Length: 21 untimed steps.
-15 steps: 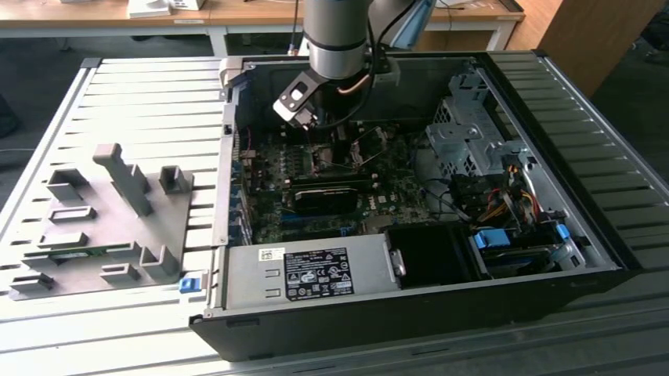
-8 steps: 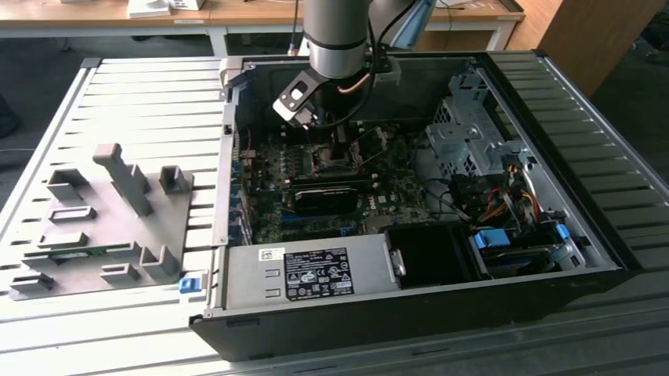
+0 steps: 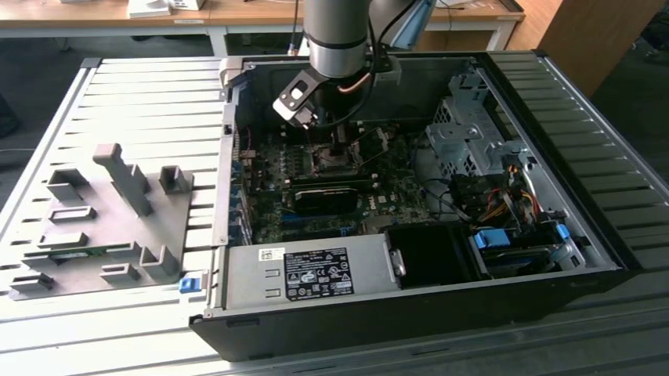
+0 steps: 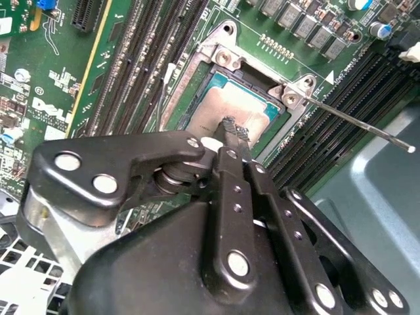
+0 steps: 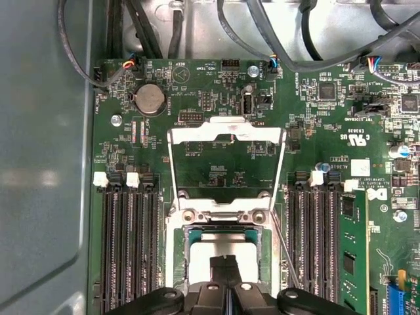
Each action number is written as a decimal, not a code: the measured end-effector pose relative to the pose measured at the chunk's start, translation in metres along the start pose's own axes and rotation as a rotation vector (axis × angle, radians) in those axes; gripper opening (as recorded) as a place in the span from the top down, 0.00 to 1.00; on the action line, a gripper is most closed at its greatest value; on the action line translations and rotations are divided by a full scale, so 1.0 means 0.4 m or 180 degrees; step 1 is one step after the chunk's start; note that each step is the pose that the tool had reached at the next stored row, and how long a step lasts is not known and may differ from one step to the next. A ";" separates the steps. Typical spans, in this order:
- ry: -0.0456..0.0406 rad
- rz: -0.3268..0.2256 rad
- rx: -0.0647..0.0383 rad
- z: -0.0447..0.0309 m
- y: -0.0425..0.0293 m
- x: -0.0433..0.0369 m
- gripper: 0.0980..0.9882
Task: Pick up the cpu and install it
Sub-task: 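Place the cpu into insertion slot, then close the cpu cover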
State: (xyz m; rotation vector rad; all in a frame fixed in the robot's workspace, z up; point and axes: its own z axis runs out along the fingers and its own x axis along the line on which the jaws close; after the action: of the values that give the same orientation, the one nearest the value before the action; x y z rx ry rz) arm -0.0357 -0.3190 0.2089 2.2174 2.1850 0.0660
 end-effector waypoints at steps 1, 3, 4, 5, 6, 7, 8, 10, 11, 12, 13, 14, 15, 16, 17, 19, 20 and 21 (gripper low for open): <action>-0.0001 0.0000 0.0000 -0.001 0.000 0.000 0.99; 0.0000 0.0000 0.0000 -0.002 0.000 0.000 0.99; 0.0001 0.0000 0.0000 -0.002 0.000 0.000 0.99; -0.0001 0.0000 0.0000 -0.003 0.000 0.000 0.99; -0.0001 0.0000 0.0000 -0.004 0.000 0.000 0.99; 0.0000 0.0000 0.0000 -0.005 0.000 0.000 0.99; -0.0001 0.0000 0.0001 -0.006 0.000 0.000 0.99; 0.0000 0.0000 0.0000 -0.007 0.000 0.000 0.99; 0.0000 0.0000 0.0000 -0.008 0.000 0.000 0.99; -0.0001 0.0000 0.0000 -0.009 0.000 0.000 0.99; -0.0001 0.0000 0.0001 -0.010 0.000 0.000 0.99; -0.0001 0.0000 0.0001 -0.011 0.001 0.000 0.99; 0.0000 0.0000 0.0000 -0.013 0.001 0.000 0.99; 0.0000 0.0000 0.0000 -0.015 0.001 0.000 0.99; 0.0000 0.0000 0.0000 -0.018 0.001 0.000 0.99; 0.0000 0.0000 0.0000 -0.026 0.001 0.000 0.99; 0.0000 0.0000 0.0000 -0.030 0.001 0.000 0.99; 0.0000 0.0000 0.0000 -0.035 0.002 0.000 0.99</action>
State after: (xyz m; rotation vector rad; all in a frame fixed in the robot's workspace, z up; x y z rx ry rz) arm -0.0357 -0.3190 0.2231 2.2176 2.1850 0.0659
